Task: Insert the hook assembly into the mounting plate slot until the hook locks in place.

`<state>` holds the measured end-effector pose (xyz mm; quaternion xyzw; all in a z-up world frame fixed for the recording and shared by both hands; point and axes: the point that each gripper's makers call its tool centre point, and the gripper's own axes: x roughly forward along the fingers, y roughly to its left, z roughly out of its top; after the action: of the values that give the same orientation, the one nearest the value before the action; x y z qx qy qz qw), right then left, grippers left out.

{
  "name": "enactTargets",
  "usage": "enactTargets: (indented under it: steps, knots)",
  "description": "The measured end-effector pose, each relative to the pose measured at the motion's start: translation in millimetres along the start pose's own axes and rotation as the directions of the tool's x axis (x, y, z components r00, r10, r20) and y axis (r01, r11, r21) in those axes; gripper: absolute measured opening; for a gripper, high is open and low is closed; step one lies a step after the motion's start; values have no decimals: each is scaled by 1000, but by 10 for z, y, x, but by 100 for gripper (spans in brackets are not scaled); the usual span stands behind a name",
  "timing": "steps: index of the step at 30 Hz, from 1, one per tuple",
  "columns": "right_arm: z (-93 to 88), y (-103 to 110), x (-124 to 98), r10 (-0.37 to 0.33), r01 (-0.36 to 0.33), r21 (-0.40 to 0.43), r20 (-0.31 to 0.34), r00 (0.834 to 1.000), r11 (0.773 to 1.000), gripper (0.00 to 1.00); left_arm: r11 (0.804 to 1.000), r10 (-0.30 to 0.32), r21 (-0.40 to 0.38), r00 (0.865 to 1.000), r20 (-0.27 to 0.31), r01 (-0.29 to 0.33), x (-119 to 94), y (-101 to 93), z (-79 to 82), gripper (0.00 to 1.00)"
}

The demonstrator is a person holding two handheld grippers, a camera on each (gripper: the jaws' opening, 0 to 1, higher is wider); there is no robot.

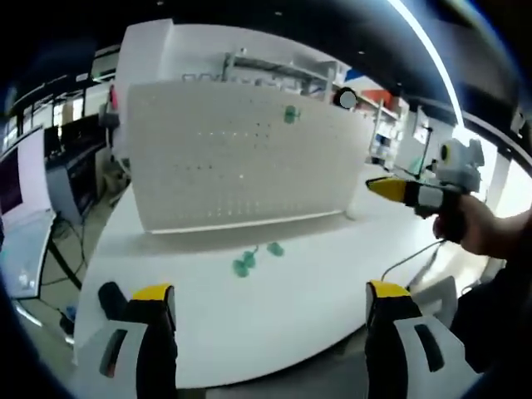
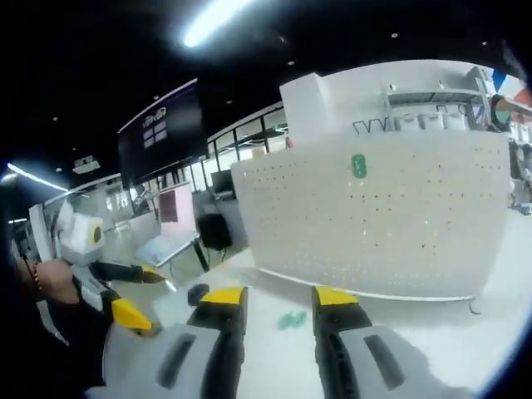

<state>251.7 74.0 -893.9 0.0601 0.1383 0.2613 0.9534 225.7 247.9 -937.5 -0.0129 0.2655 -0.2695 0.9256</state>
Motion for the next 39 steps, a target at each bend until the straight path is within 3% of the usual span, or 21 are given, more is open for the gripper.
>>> enactTargets:
  steps: [4, 9, 12, 17, 22, 31, 34, 39]
  knots:
    - [-348, 107, -72, 32, -33, -5, -90, 995, 999, 28, 1000, -18, -4, 1000, -23, 18, 74, -64, -65, 96]
    - [-567, 196, -139, 66, -55, 79, -134, 989, 995, 28, 1000, -29, 3, 999, -46, 29, 112, -125, -108, 97]
    - [-635, 197, -154, 68, -56, 85, -148, 987, 995, 28, 999, -41, -1, 998, -57, 41, 116, -160, -143, 98]
    - [-845, 213, -159, 80, -66, 75, -198, 977, 995, 28, 995, -81, -60, 988, -130, 74, 149, -197, -417, 98]
    - [-949, 251, -193, 106, -83, 108, -228, 968, 991, 28, 996, -75, -55, 988, -138, 68, 139, -213, -447, 97]
    - [-1076, 410, -178, 167, -152, 73, -279, 946, 986, 27, 996, -69, -71, 988, -138, 60, 161, -180, -495, 98]
    - [-1186, 478, -154, 197, -175, 95, -320, 927, 980, 27, 995, -73, -78, 985, -157, 62, 161, -172, -550, 98]
    - [-1288, 509, -47, 241, -203, 145, -340, 909, 968, 27, 994, -72, -88, 982, -174, 57, 155, -132, -614, 97]
